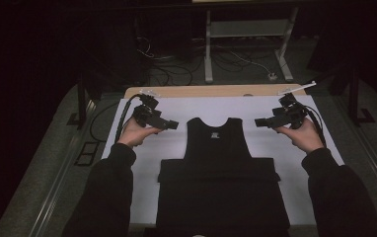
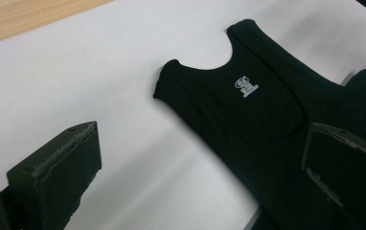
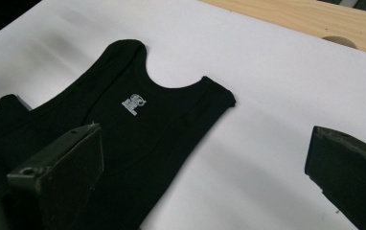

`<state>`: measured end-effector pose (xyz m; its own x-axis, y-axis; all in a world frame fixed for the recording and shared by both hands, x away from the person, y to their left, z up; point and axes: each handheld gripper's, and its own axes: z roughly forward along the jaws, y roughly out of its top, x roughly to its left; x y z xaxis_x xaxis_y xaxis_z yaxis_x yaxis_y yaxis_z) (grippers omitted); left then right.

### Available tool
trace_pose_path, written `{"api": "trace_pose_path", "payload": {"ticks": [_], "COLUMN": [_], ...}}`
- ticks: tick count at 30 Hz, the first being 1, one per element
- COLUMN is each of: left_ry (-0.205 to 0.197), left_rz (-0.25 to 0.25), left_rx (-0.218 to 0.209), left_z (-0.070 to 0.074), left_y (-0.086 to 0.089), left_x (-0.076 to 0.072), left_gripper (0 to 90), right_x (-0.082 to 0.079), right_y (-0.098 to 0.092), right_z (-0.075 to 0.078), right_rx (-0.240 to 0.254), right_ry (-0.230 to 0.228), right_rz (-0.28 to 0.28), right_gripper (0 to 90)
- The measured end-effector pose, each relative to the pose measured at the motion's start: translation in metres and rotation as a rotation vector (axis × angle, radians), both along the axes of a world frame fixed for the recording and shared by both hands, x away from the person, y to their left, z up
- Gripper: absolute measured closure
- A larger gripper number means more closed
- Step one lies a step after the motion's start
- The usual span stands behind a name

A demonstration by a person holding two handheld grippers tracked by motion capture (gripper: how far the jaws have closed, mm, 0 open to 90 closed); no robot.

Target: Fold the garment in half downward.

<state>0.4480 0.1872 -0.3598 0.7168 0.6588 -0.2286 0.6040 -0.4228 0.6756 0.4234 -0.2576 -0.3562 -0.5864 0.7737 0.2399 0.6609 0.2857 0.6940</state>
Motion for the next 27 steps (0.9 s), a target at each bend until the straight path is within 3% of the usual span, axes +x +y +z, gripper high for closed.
{"api": "trace_pose_path", "payload": {"ticks": [27], "left_ry": [0.038], "left_rz": [-0.022], "left_rx": [-0.002], "left_z": [-0.029], "left_y": [-0.022], "left_x": [0.006], "left_gripper": [0.0], "right_x": [0.016], "right_y": [0.023], "right_z": [-0.034], "right_rx": [-0.020], "right_ry": [0.051], "right_rz": [0.026], "right_gripper": [0.0]}}
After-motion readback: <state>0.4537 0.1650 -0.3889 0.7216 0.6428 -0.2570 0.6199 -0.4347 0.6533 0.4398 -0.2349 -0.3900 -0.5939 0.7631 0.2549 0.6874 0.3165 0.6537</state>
